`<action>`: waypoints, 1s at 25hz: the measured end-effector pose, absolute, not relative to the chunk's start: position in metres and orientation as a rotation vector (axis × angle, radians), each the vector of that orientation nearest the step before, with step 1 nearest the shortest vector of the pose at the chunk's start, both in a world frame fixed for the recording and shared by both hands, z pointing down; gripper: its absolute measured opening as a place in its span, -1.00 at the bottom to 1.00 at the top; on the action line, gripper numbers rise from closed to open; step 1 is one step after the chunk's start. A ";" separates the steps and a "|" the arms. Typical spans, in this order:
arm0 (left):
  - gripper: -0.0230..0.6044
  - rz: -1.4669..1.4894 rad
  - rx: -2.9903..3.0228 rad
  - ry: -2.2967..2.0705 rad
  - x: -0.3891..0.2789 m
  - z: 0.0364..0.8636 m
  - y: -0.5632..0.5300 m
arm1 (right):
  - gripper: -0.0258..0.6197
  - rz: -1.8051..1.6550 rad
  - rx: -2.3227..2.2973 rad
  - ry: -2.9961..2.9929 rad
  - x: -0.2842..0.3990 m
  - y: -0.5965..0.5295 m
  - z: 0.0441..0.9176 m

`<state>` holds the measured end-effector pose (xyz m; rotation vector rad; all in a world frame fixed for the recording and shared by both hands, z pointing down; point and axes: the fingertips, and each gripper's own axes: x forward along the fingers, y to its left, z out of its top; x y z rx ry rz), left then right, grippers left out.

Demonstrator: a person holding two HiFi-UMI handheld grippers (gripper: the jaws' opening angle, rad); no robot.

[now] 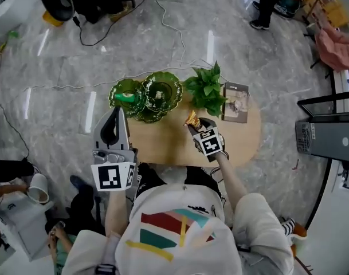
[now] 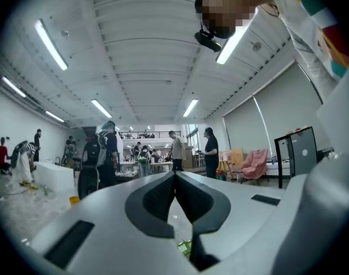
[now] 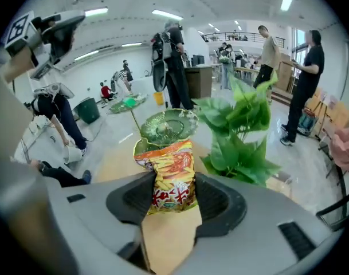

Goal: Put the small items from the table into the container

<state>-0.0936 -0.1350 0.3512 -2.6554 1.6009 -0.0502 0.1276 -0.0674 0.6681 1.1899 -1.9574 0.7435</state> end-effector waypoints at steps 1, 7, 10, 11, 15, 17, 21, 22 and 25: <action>-0.90 -0.040 -2.626 1.595 -0.098 0.341 -0.135 | -0.24 0.718 1.187 -1.990 0.122 -0.070 0.655; -0.90 0.037 -2.475 1.632 -0.132 0.296 -0.134 | -0.24 0.626 1.204 -2.137 0.082 -0.077 0.604; -0.90 0.047 -2.446 1.674 -0.147 0.293 -0.130 | -0.24 0.603 1.176 -2.183 0.061 -0.081 0.594; -0.90 0.043 -2.442 1.686 -0.151 0.294 -0.128 | -0.24 0.593 1.158 -2.196 0.053 -0.082 0.591; -0.90 0.008 -2.432 1.747 -0.171 0.304 -0.122 | -0.24 0.562 1.058 -2.216 0.021 -0.085 0.592; -0.90 -0.021 -2.435 1.784 -0.182 0.316 -0.122 | -0.24 0.582 1.023 -2.215 0.003 -0.088 0.599; -0.90 -0.075 -2.465 1.899 -0.207 0.353 -0.110 | -0.24 0.655 0.982 -2.183 -0.030 -0.086 0.629; -0.90 -0.091 -2.473 1.934 -0.216 0.364 -0.105 | -0.24 0.660 0.959 -2.169 -0.039 -0.084 0.640; -0.90 -0.143 -2.495 2.031 -0.240 0.398 -0.092 | -0.24 0.614 0.912 -2.110 -0.060 -0.091 0.673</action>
